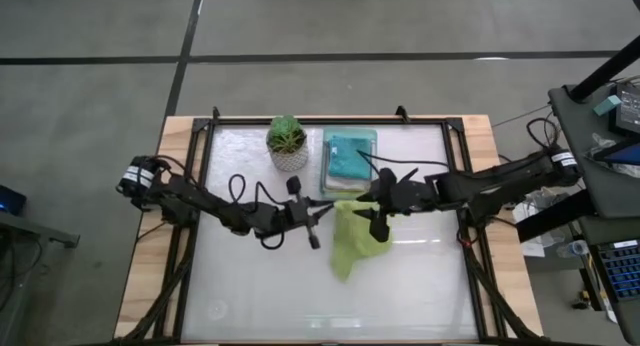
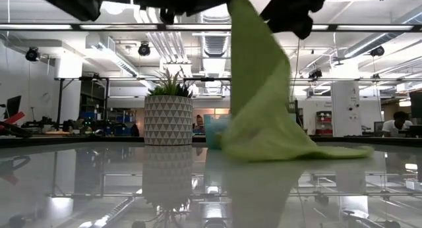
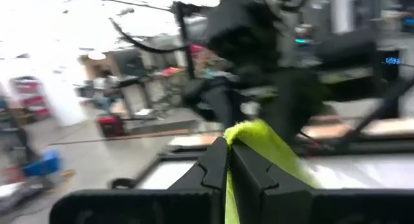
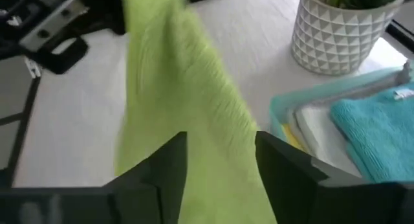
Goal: Fold microfiber towels
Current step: Fold the green microfiber cloth
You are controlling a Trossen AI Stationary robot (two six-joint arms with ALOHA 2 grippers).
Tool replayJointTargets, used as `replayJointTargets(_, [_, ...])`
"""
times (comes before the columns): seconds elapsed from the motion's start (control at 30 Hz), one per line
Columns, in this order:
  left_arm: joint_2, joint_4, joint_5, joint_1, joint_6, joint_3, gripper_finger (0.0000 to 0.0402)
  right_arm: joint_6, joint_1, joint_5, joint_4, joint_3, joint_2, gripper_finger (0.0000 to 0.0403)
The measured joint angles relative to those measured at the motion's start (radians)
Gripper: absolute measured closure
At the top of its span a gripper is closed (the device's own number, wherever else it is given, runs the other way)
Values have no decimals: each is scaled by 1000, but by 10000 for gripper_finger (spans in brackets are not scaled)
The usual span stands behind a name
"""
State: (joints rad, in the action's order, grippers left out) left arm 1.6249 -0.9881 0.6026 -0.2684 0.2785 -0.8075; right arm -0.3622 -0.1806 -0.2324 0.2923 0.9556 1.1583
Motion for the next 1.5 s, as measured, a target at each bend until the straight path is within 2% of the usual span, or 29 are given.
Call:
replayJointTargets(0.1, [-2,0,91,0,59,-31,401,-35,-8,1,59,25,-15,218])
replayJointTargets(0.17, [-2,2,116,1,105,-45,401,-38,-20,0,75,28,-16,212])
replayJointTargets(0.4, [-4,3,116,0,154,-54,401,-20,-31,-22,52,-7,14,211])
replayJointTargets(0.77, [-17,3,118,1,156,-60,402,70,-41,-29,-78,-41,166,211])
replayJointTargets(0.93, [-20,2,119,1,156,-60,402,66,-61,84,-160,-43,251,211])
replayJointTargets(1.23, [-20,3,122,1,154,-60,401,6,-64,73,-342,-43,413,213])
replayJointTargets(1.3, [-20,3,129,1,154,-59,401,-12,-64,72,-355,-43,449,225])
replayJointTargets(1.37, [-20,3,137,1,153,-59,401,-23,-64,66,-354,-43,470,257])
replayJointTargets(1.5, [-22,4,138,2,151,-59,401,-3,-71,54,-336,-43,450,369])
